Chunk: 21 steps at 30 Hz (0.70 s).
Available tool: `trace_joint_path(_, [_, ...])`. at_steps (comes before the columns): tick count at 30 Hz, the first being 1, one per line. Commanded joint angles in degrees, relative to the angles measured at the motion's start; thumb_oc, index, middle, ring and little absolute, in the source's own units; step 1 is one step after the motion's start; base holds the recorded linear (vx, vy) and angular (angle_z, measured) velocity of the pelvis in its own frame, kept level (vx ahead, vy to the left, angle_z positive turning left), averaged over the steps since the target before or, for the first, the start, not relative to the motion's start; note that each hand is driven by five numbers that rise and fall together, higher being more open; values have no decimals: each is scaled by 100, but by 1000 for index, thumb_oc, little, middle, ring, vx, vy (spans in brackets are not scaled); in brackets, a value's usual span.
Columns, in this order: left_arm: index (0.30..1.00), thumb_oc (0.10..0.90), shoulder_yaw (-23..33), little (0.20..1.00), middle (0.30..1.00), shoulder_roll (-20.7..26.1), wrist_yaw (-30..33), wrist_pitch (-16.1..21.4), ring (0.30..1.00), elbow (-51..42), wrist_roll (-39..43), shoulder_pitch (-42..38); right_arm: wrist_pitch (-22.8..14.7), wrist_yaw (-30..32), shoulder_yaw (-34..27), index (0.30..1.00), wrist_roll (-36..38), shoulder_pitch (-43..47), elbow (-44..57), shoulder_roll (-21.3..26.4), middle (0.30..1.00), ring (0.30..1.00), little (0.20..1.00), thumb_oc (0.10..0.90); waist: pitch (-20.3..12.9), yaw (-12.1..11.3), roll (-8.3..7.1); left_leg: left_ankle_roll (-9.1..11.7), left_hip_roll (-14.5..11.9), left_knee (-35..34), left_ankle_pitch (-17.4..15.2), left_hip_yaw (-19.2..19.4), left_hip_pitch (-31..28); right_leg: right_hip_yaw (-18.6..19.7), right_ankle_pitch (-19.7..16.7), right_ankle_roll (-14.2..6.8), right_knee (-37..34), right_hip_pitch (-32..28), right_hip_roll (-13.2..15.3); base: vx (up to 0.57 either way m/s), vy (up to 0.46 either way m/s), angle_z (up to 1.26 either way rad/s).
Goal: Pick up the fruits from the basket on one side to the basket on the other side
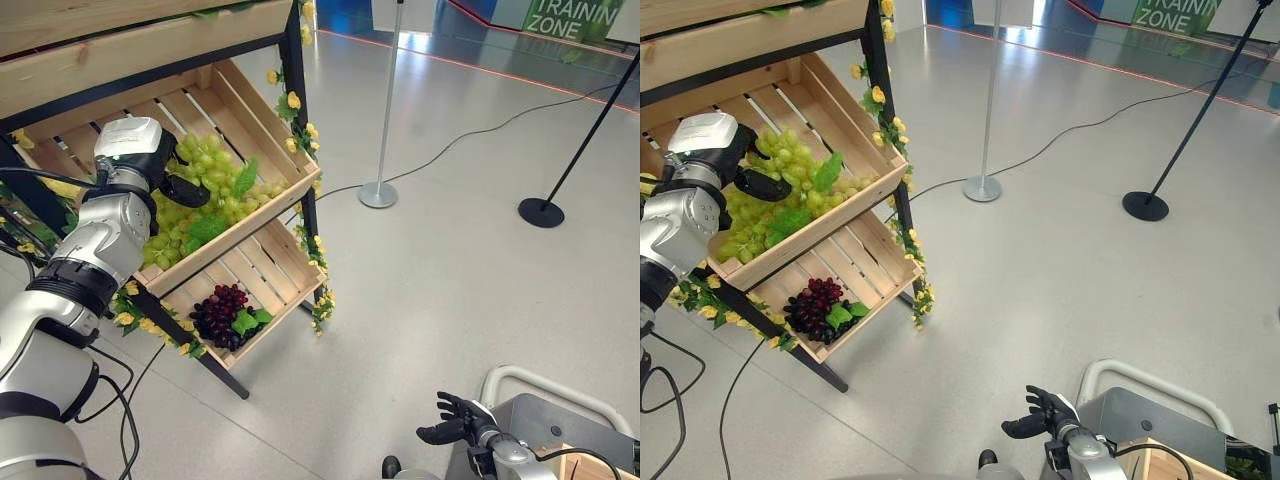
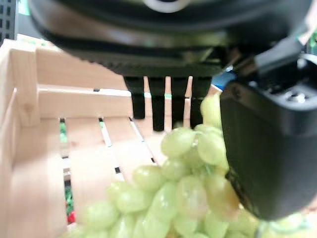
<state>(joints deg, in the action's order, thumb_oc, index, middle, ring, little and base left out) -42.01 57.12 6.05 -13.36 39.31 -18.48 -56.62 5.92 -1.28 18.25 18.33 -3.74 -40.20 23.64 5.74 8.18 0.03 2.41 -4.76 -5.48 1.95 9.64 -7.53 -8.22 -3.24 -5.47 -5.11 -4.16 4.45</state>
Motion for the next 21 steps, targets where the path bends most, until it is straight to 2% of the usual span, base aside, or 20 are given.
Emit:
trace_joint_path(1, [900,800,100,900,900,313,96,21,900,271,-472,-978,-314,-118,-155,900,-59,280,231,388,900,900,900,800,-157,-75,61,79,57,48,-348,114,-127,139,49,-364,11,-239,289,0,0,0])
trace_joint_path(11, [900,800,70,900,900,215,-244,-282,900,679,-540,-1079,-310,-141,-115,900,-47,361,184,359,900,900,900,800,-161,-80,88,94,24,48,-317,106,-142,117,53,-353,11,-262,281,0,0,0])
trace_joint_path(18, [900,800,144,900,900,253,29,-354,900,772,-404,-1114,-276,-173,-113,900,-59,326,204,348,900,900,900,800,-194,-82,89,102,15,48,-312,111,-145,107,72,-345,11,-277,277,0,0,0])
trace_joint_path(21, [900,800,357,900,900,181,342,-505,900,767,45,-1023,-333,-175,-95,900,-71,313,133,303,900,900,900,800,-196,-98,77,104,18,48,-311,89,-146,101,81,-336,11,-287,272,0,0,0])
